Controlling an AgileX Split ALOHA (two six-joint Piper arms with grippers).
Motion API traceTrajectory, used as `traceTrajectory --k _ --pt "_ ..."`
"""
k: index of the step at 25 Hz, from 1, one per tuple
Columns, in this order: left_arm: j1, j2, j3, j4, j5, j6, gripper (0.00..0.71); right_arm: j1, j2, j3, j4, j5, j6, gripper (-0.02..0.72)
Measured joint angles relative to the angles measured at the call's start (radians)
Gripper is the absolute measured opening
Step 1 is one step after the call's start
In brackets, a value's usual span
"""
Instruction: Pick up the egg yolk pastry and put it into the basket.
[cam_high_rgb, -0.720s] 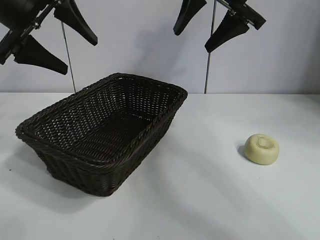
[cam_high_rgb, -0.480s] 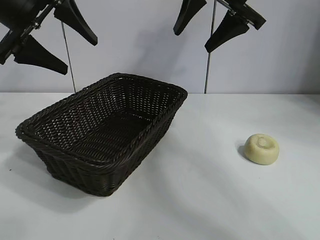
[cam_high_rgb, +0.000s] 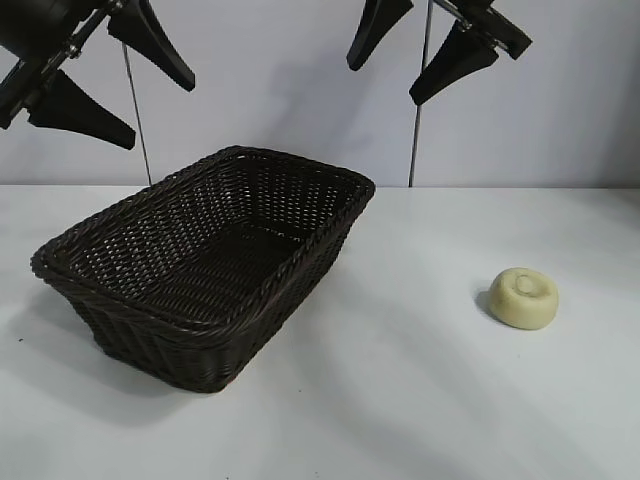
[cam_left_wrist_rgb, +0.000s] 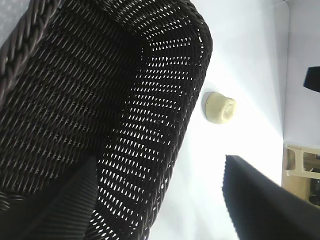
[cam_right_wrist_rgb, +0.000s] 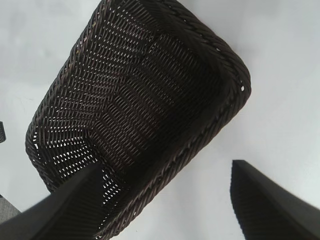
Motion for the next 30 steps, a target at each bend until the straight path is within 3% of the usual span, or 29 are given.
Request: traceTrajectory --k 20,30 --pt "0.0 0.0 0.0 0.002 0.027 -0.072 0.514 0.0 0.0 0.0 0.0 0.001 0.0 0.517" --pt "0.0 -0.155 0.0 0.218 0.059 -0.336 0.514 0.0 0.0 0.0 0.0 0.011 0.0 0.517"
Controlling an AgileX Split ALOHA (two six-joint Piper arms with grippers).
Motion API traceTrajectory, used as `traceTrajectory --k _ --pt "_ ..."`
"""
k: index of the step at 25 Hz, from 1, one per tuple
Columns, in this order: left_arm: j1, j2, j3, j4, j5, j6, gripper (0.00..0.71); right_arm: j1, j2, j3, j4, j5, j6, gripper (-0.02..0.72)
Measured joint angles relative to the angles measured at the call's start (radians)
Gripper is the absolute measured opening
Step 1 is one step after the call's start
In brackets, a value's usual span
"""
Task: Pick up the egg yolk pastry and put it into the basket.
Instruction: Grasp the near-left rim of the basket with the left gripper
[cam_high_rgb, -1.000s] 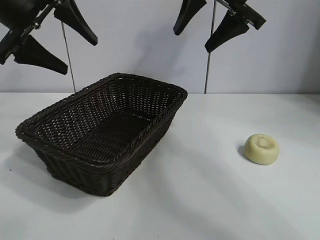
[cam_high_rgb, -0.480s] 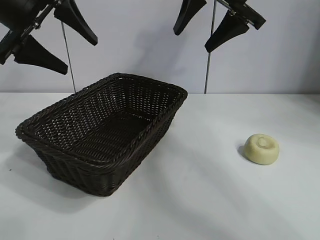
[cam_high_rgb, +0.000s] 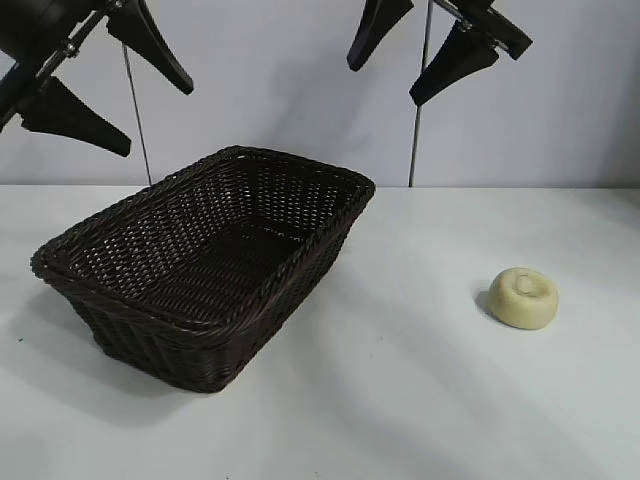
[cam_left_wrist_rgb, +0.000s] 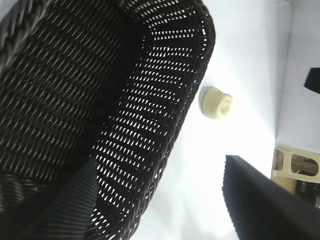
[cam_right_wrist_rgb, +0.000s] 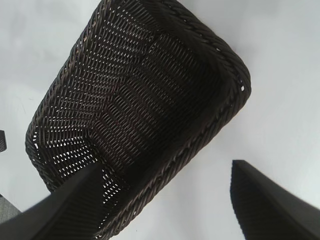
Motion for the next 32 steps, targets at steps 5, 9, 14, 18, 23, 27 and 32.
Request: traceTrajectory --k 5,9,14,18,23,27,32 --pt "0.0 -0.068 0.0 0.11 0.032 -0.134 0.514 0.0 0.0 0.0 0.0 0.012 0.0 0.517" --pt "0.0 -0.084 0.049 0.193 0.057 -0.225 0.514 0.0 0.0 0.0 0.0 0.012 0.0 0.517" --pt "0.0 -0.098 0.184 0.222 0.034 -0.32 0.514 0.0 0.0 0.0 0.0 0.012 0.0 0.517" --pt "-0.014 -0.104 0.303 0.225 -0.055 -0.394 0.514 0.0 0.0 0.0 -0.001 0.012 0.0 0.517" --pt "-0.073 -0.104 0.422 0.224 -0.171 -0.468 0.514 0.0 0.0 0.0 -0.002 0.012 0.0 0.517" --pt "-0.123 -0.104 0.469 0.223 -0.253 -0.522 0.514 0.0 0.0 0.0 -0.003 0.012 0.0 0.517" --pt "-0.155 -0.104 0.473 0.221 -0.316 -0.593 0.514 0.0 0.0 0.0 -0.003 0.012 0.0 0.517"
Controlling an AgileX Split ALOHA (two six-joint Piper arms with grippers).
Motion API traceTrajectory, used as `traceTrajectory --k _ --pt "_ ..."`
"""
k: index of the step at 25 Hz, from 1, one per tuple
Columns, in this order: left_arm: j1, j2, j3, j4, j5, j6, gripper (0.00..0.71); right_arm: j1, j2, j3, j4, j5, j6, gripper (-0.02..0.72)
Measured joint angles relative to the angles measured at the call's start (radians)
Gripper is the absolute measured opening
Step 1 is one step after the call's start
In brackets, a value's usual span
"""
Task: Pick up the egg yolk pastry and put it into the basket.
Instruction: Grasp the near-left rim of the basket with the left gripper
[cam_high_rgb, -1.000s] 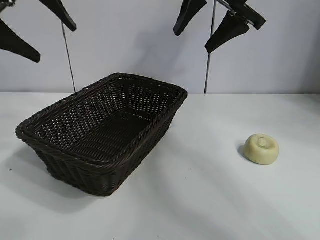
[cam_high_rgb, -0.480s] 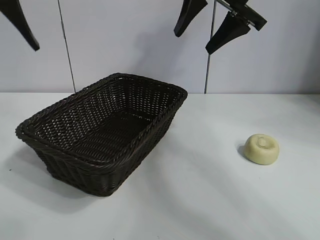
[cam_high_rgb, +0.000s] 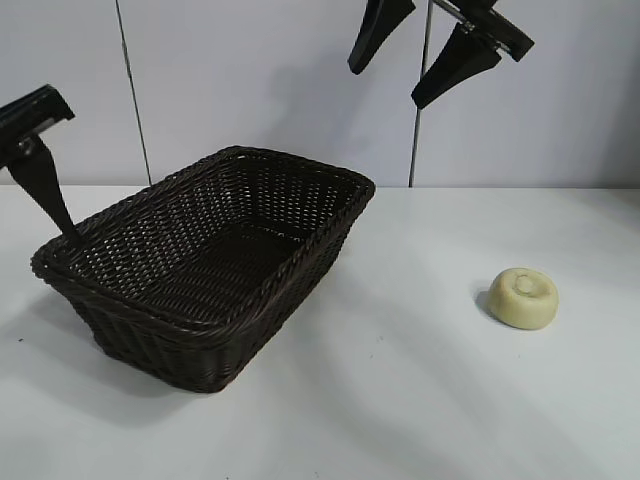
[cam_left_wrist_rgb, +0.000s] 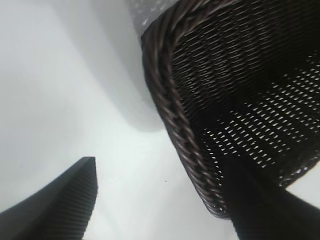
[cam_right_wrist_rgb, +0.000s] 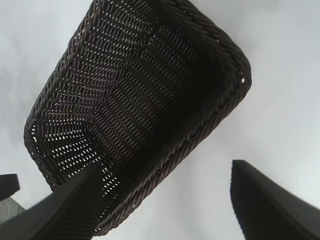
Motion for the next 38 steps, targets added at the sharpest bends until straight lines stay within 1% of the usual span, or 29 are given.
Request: traceTrajectory --k 4,9,14,18,22,24,27,31,35,36,38 --pt "-0.01 0.0 0.0 0.0 -0.024 -0.042 0.514 0.0 0.0 0.0 0.0 0.0 0.0 0.517" --pt "-0.01 0.01 0.0 -0.001 -0.072 -0.084 0.514 0.0 0.0 0.0 0.0 0.0 0.0 0.517" --pt "-0.01 0.057 0.0 -0.003 -0.077 -0.088 0.514 0.0 0.0 0.0 0.0 0.0 0.0 0.517" --pt "-0.012 0.106 0.0 -0.003 -0.115 -0.088 0.514 0.0 0.0 0.0 0.0 0.0 0.0 0.517" --pt "-0.041 0.175 0.0 -0.022 -0.178 -0.088 0.514 0.0 0.0 0.0 0.0 0.0 0.0 0.517" --pt "-0.069 0.22 0.0 -0.027 -0.195 -0.088 0.514 0.0 0.0 0.0 0.0 0.0 0.0 0.517" --pt "-0.088 0.267 0.0 -0.032 -0.215 -0.088 0.514 0.0 0.0 0.0 0.0 0.0 0.0 0.517" --pt "-0.09 0.299 0.0 -0.035 -0.254 -0.088 0.514 0.0 0.0 0.0 -0.001 0.0 0.0 0.517" --pt "-0.09 0.3 0.0 -0.035 -0.275 -0.088 0.512 0.0 0.0 0.0 -0.001 0.0 0.0 0.517" --pt "-0.09 0.3 0.0 -0.035 -0.275 -0.088 0.505 0.0 0.0 0.0 -0.001 0.0 0.0 0.517" --pt "-0.09 0.3 0.0 -0.036 -0.275 -0.088 0.464 0.0 0.0 0.0 -0.001 0.0 0.0 0.517"
